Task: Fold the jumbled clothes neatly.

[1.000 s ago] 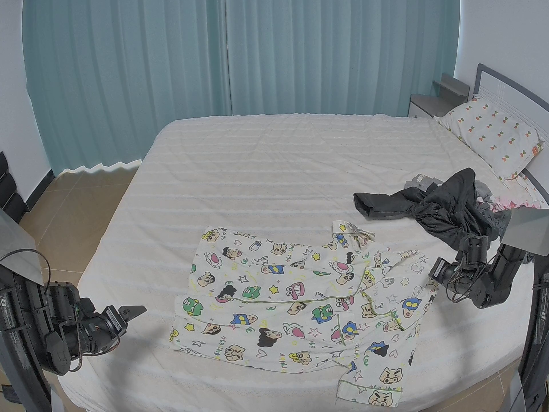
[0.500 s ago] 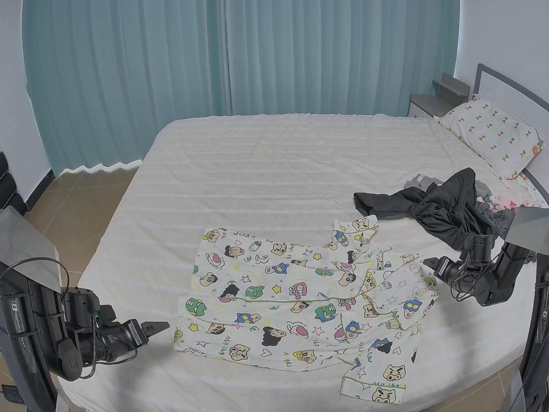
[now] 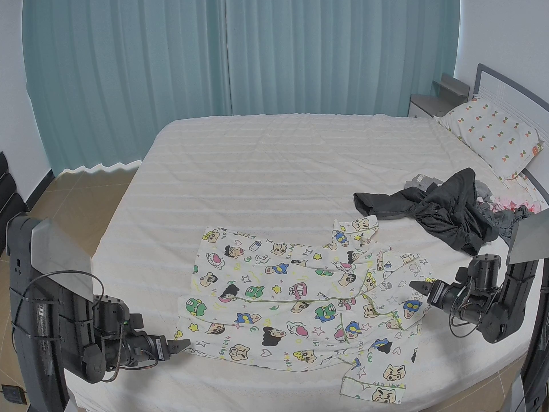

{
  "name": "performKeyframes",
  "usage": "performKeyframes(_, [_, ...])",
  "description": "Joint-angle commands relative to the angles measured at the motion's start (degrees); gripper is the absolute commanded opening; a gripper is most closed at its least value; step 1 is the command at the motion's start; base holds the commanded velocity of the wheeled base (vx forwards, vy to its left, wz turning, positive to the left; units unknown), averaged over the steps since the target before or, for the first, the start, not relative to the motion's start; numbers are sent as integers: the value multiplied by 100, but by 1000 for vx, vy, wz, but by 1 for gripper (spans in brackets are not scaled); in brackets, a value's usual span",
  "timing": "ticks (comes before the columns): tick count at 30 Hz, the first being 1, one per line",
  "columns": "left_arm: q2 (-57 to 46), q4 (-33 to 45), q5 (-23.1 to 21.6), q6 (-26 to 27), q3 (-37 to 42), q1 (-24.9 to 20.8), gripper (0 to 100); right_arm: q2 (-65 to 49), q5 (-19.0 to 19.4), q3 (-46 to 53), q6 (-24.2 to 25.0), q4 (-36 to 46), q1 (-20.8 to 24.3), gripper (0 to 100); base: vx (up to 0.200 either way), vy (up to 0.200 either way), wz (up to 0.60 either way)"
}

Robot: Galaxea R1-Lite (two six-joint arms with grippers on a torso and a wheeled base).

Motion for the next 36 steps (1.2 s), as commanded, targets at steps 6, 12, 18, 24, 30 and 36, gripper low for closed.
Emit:
performKeyframes(6, [-103,-320,20,-787,318,-414,100,-201,-25,1283,165,-608,695,100,0,0,0])
performKeyframes(12, [-103,-513,-85,-1060,512,-405,100,-262,-86,1283,209,-222,1011,100,-133,0,0])
performKeyframes(18, [-174,-548,-305,-1095,696,-361,100,-332,-165,1283,262,710,1750,100,-200,0,0])
performKeyframes(24, [-174,-548,-314,-1104,687,-273,100,-130,-411,1283,323,763,2048,100,-67,0,0])
performKeyframes(30, [-191,-548,-305,-1148,687,-194,100,713,-763,1248,323,147,2013,100,0,0,0])
performKeyframes(36, [-191,-548,-305,-1157,687,-115,100,1601,-1009,1090,262,-644,2101,100,0,0,0])
